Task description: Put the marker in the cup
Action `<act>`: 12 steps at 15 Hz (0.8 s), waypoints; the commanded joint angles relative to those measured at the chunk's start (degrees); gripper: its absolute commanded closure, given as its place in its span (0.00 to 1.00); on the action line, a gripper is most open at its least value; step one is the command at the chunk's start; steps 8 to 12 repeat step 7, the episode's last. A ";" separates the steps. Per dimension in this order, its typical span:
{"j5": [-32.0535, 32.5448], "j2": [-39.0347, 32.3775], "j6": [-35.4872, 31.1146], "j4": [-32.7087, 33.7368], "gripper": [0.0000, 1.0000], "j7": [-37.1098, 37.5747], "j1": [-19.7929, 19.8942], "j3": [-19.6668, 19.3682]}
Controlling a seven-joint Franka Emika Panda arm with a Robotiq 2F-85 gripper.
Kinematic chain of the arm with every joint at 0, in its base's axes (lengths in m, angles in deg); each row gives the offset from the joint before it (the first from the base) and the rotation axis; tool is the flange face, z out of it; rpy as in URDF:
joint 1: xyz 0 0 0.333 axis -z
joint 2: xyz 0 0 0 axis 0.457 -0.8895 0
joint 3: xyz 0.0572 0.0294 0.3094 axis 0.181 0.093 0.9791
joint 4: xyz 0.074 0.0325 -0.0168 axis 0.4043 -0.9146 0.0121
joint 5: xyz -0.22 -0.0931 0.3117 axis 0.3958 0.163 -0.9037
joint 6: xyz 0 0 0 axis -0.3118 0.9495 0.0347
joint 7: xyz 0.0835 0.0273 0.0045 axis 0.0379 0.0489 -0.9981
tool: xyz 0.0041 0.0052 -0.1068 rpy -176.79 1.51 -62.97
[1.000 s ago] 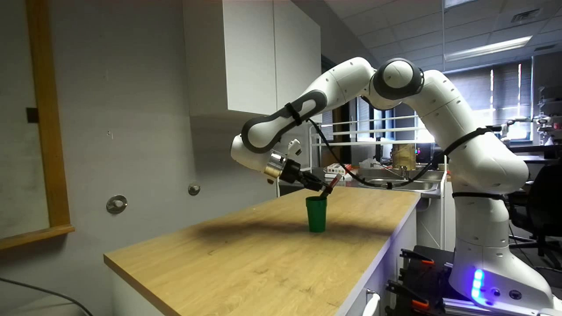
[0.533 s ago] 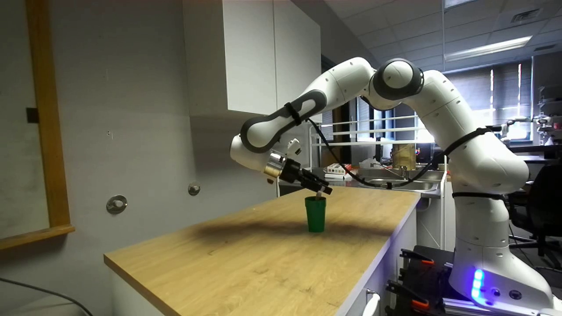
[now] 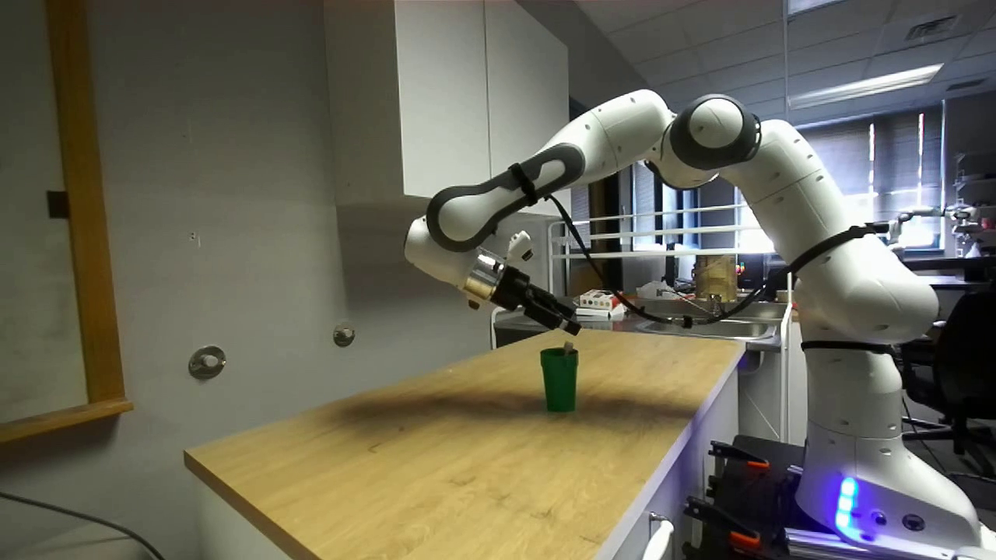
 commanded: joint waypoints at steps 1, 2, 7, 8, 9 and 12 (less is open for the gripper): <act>1.49 8.55 -4.73 -4.93 0.00 3.45 -0.41 1.06; 1.53 11.13 -6.25 -6.16 0.00 4.25 -0.31 1.20; 0.67 23.53 -17.15 -13.88 0.00 6.61 1.55 0.86; 0.67 23.53 -17.15 -13.88 0.00 6.61 1.55 0.86; 0.67 23.53 -17.15 -13.88 0.00 6.61 1.55 0.86; 0.67 23.53 -17.15 -13.88 0.00 6.61 1.55 0.86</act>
